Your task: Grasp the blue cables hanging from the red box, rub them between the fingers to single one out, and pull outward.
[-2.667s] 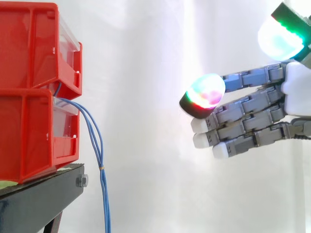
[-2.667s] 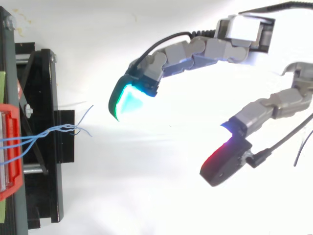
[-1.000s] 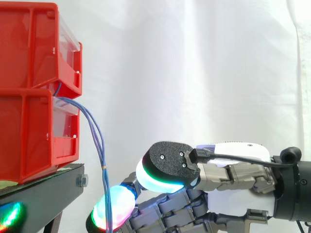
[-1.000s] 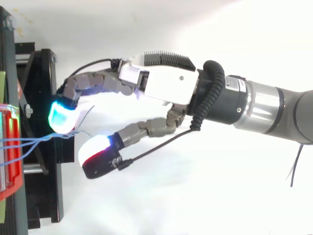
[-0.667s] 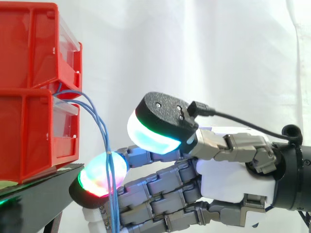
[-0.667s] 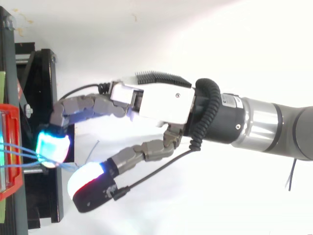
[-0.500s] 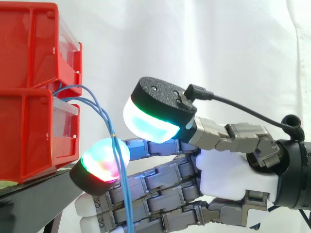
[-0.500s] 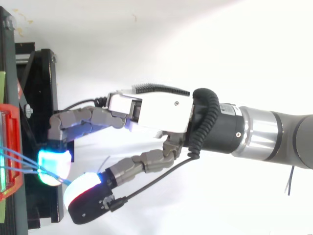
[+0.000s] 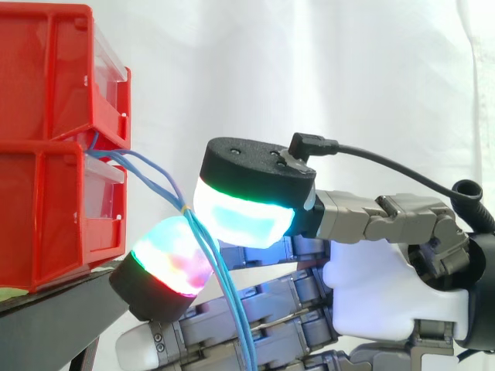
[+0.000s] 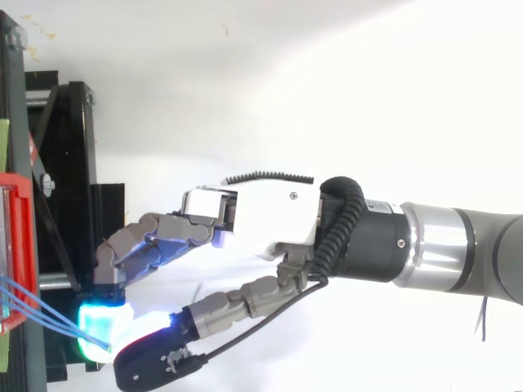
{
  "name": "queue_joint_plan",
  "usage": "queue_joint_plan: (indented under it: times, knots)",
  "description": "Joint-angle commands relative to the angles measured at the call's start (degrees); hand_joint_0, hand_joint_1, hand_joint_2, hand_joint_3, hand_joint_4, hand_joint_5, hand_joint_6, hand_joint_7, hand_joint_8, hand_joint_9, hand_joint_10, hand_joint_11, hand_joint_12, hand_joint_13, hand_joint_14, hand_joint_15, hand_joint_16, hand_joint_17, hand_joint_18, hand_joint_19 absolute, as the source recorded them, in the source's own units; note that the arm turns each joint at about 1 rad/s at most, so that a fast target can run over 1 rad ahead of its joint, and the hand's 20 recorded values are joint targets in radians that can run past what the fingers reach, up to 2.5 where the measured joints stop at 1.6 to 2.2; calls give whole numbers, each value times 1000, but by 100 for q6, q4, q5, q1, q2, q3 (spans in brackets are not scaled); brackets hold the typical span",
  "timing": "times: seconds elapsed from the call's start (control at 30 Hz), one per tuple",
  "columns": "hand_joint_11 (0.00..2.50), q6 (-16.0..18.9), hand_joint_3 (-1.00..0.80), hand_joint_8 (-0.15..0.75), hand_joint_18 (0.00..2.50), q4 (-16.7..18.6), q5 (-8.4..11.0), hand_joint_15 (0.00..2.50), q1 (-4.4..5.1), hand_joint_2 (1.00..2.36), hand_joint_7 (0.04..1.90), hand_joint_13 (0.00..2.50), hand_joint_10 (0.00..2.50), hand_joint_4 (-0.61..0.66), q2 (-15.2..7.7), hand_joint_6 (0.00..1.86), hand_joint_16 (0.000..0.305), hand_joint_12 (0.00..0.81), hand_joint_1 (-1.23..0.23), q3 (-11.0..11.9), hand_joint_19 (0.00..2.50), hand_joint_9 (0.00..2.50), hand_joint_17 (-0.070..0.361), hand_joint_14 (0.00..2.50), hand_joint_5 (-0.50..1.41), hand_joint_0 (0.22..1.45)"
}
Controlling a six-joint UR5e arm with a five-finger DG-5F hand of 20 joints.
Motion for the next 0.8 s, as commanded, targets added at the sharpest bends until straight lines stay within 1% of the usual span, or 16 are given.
queue_joint_plan:
  times: [0.0, 0.03, 0.17, 0.2, 0.27, 0.3, 0.33, 0.43, 0.53, 0.77]
  knots:
    - [284, 181, -76, 278, 447, -153, -35, 335, 4, 1016, 876, 501, 8, 120, 2, 889, 46, 370, -765, 10, 382, 667, 105, 12, -181, 605]
    - [292, 295, -76, 279, 452, -250, -61, 336, 4, 1017, 875, 504, 8, 116, 2, 890, 47, 370, -766, 36, 381, 668, 105, 12, -182, 607]
    - [296, 585, -141, 269, 445, -619, -88, 352, 4, 1017, 861, 507, 9, 174, 2, 887, 44, 357, -761, 151, 410, 673, 100, 13, -183, 601]
    - [294, 638, -194, 264, 442, -698, -96, 354, -5, 1017, 876, 516, 9, 170, 2, 881, 43, 355, -757, 186, 421, 677, 98, 14, -182, 589]
    - [299, 866, -277, 270, 449, -1058, -140, 365, 4, 1014, 867, 525, 9, 171, 2, 876, 44, 357, -750, 300, 427, 694, 99, 13, -179, 573]
    - [302, 866, -353, 277, 463, -1058, -140, 365, 4, 1010, 870, 537, 9, 171, 2, 869, 45, 365, -749, 300, 430, 701, 101, 13, -175, 545]
    - [297, 989, -389, 274, 462, -1296, -184, 371, -5, 1008, 876, 539, 9, 174, 2, 867, 45, 363, -746, 379, 439, 702, 101, 13, -175, 552]
    - [304, 1156, -491, 284, 482, -1638, -272, 377, -5, 1001, 890, 557, 11, 178, 2, 859, 46, 370, -742, 458, 442, 721, 104, 13, -169, 525]
    - [312, 1244, -500, 289, 497, -1726, -316, 382, -5, 1000, 898, 572, 9, 179, 2, 854, 47, 376, -742, 476, 442, 738, 106, 15, -165, 510]
    - [325, 1385, -500, 293, 528, -1700, -316, 394, 4, 1000, 942, 596, 9, 182, 2, 854, 47, 379, -779, 476, 451, 764, 106, 14, -156, 515]
